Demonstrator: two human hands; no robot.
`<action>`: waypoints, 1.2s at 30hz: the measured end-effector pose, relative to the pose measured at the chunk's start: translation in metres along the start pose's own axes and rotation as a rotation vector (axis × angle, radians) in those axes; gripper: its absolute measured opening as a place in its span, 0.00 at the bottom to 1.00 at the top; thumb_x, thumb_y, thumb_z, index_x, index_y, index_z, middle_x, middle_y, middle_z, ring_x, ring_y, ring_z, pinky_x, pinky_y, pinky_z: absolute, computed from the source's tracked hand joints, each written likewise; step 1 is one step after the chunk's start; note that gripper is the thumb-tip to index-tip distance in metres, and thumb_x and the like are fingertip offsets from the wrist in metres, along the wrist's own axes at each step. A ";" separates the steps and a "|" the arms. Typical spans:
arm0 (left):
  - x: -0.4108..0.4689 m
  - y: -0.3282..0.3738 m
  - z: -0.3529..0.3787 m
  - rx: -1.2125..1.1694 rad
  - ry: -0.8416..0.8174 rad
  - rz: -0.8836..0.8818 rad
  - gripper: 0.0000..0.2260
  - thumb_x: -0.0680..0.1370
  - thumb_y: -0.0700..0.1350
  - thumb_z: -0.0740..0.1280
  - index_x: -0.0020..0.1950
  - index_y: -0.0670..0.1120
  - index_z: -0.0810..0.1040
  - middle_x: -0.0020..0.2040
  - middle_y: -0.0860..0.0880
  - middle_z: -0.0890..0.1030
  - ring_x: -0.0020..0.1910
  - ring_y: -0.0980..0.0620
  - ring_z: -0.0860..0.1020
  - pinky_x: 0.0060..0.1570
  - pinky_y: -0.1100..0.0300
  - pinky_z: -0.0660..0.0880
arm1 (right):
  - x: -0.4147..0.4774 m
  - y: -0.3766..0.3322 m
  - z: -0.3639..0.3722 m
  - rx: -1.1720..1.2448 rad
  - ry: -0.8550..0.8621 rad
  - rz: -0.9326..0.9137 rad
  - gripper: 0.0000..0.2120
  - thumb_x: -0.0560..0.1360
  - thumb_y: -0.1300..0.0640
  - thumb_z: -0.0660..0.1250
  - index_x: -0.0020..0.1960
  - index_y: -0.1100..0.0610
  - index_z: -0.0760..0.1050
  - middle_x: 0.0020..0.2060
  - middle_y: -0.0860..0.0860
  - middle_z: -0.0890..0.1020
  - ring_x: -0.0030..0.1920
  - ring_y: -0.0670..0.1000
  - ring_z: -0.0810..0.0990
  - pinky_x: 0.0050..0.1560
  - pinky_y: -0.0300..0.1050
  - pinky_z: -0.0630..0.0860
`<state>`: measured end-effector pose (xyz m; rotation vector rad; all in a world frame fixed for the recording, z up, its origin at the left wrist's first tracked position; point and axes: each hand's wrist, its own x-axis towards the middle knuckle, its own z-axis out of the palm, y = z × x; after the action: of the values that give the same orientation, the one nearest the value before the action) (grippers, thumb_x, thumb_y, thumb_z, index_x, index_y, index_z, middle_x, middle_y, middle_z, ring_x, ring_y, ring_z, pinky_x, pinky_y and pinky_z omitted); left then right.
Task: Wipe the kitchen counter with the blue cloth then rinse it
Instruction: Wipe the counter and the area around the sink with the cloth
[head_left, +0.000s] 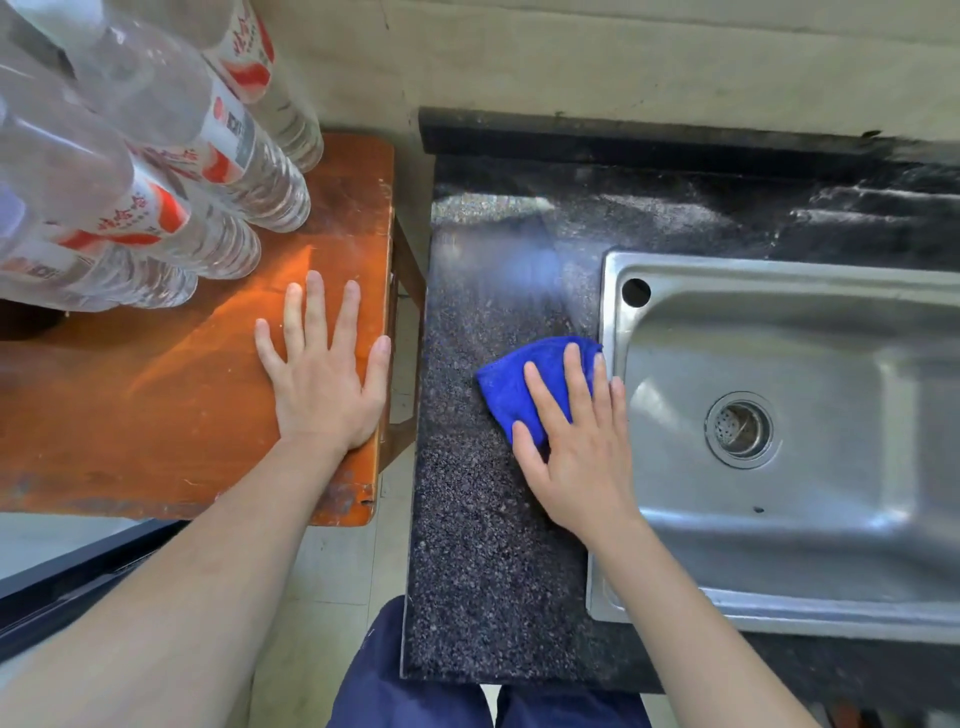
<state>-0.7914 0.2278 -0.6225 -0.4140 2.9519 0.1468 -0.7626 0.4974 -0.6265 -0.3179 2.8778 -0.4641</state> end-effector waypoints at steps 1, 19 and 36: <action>0.001 0.000 -0.001 -0.001 0.002 -0.002 0.29 0.82 0.62 0.46 0.82 0.54 0.52 0.83 0.46 0.48 0.81 0.44 0.46 0.76 0.35 0.45 | 0.012 0.001 -0.002 -0.008 0.013 0.001 0.29 0.78 0.43 0.60 0.78 0.48 0.65 0.81 0.58 0.57 0.80 0.64 0.53 0.79 0.60 0.49; -0.001 -0.001 0.001 -0.005 0.009 -0.001 0.29 0.82 0.62 0.46 0.82 0.53 0.53 0.83 0.45 0.49 0.81 0.44 0.47 0.76 0.36 0.46 | 0.083 0.000 -0.015 -0.087 0.070 -0.041 0.29 0.80 0.43 0.56 0.79 0.51 0.65 0.79 0.59 0.60 0.79 0.65 0.55 0.79 0.61 0.49; 0.001 -0.002 0.002 -0.009 0.022 -0.001 0.29 0.82 0.61 0.47 0.82 0.53 0.53 0.83 0.46 0.49 0.81 0.45 0.46 0.76 0.36 0.45 | 0.038 -0.020 0.003 -0.010 0.010 -0.190 0.30 0.80 0.40 0.60 0.78 0.50 0.65 0.81 0.57 0.57 0.80 0.63 0.52 0.79 0.60 0.52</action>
<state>-0.7910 0.2261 -0.6250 -0.4213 2.9732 0.1561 -0.7948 0.4684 -0.6290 -0.5952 2.8732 -0.4838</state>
